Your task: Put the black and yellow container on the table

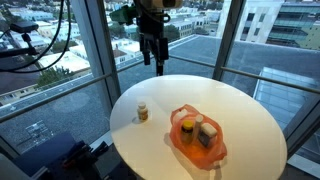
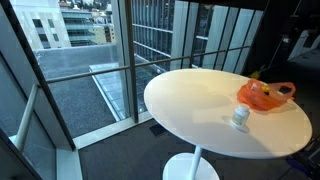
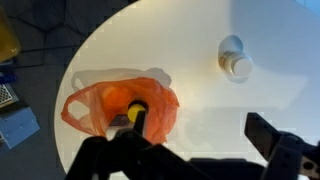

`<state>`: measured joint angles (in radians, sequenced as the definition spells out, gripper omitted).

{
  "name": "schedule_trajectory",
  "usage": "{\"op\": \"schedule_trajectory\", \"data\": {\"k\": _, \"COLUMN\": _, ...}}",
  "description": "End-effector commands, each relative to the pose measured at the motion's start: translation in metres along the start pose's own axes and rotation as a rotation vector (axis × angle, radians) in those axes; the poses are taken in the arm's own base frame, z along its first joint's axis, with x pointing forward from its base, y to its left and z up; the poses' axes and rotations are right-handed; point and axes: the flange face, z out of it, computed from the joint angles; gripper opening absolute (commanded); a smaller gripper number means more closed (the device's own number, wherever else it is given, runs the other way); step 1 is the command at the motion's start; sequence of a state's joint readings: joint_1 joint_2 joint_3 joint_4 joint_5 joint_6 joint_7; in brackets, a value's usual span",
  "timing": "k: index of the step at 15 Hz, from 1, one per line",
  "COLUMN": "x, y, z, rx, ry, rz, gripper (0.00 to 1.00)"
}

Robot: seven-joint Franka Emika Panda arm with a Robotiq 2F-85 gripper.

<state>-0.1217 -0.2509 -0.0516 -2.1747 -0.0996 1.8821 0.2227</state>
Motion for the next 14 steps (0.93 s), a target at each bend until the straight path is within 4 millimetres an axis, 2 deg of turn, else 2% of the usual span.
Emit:
{"op": "schedule_trajectory", "data": {"k": 1, "x": 0.000, "y": 0.000, "z": -0.001, "rx": 0.000, "ry": -0.001, "rz": 0.000, "gripper": 1.00}}
{"op": "schedule_trajectory", "data": {"k": 4, "x": 0.001, "y": 0.000, "z": -0.002, "rx": 0.001, "ry": 0.001, "rz": -0.001, "gripper": 1.00}}
{"op": "schedule_trajectory", "data": {"k": 8, "x": 0.017, "y": 0.020, "z": 0.014, "rx": 0.003, "ry": 0.010, "rz": 0.040, "gripper": 1.00}}
{"op": "schedule_trajectory", "data": {"k": 14, "x": 0.050, "y": 0.062, "z": 0.059, "rx": 0.017, "ry": 0.010, "rz": 0.121, "gripper": 1.00}}
